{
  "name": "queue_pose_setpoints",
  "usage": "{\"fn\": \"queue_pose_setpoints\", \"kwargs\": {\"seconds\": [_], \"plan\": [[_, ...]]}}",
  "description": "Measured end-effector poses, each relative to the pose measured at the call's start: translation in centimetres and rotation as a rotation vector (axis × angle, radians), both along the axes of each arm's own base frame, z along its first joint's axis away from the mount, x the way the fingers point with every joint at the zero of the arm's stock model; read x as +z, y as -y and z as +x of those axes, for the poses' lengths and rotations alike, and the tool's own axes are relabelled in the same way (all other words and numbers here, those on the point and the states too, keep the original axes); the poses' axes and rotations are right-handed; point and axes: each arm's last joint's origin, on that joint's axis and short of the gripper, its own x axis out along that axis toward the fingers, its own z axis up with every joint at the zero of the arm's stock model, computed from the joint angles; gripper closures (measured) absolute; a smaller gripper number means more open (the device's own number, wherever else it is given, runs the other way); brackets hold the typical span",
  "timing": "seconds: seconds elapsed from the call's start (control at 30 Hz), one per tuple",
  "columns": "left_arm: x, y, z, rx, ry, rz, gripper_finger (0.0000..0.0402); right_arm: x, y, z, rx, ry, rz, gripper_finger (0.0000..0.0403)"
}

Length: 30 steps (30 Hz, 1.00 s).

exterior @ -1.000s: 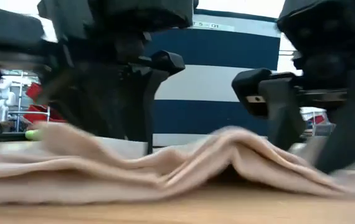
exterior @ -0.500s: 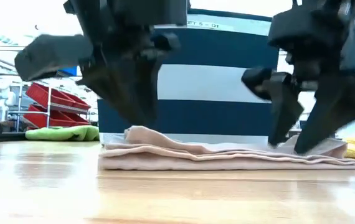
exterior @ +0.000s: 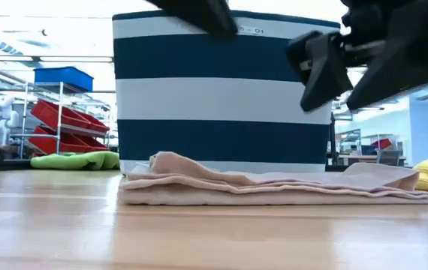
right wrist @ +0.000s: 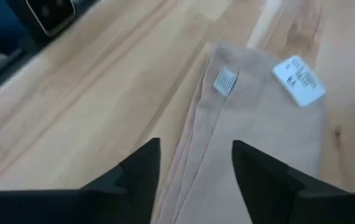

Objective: Fold towel
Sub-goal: Stack the folded brown towel on the folded yellow towel

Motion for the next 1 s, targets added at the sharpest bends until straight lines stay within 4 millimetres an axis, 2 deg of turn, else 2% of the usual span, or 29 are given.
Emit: {"fn": "queue_pose_setpoints", "kwargs": {"seconds": [0.13, 0.27, 0.57, 0.87, 1.0], "plan": [[0.4, 2.1, -0.8, -0.05, 0.052, -0.037, 0.0276, -1.1, -0.2, 0.6, -0.007, 0.003, -0.001, 0.0176], [0.7, 3.2, -1.2, -0.086, 0.089, -0.058, 0.0276, -2.2, -0.2, 1.4, -0.014, 0.026, 0.008, 0.0169], [1.1, 3.0, -0.5, -0.099, 0.15, -0.07, 0.0276, -4.3, 1.0, 2.8, -0.063, -0.005, 0.034, 0.018], [1.1, 3.0, -0.5, -0.098, 0.155, -0.073, 0.0276, -6.3, 0.8, 3.4, -0.049, -0.034, 0.086, 0.0168], [1.1, 3.0, -0.5, -0.098, 0.156, -0.075, 0.0276, -7.0, 0.8, 3.5, -0.072, -0.041, 0.068, 0.0177]]}}
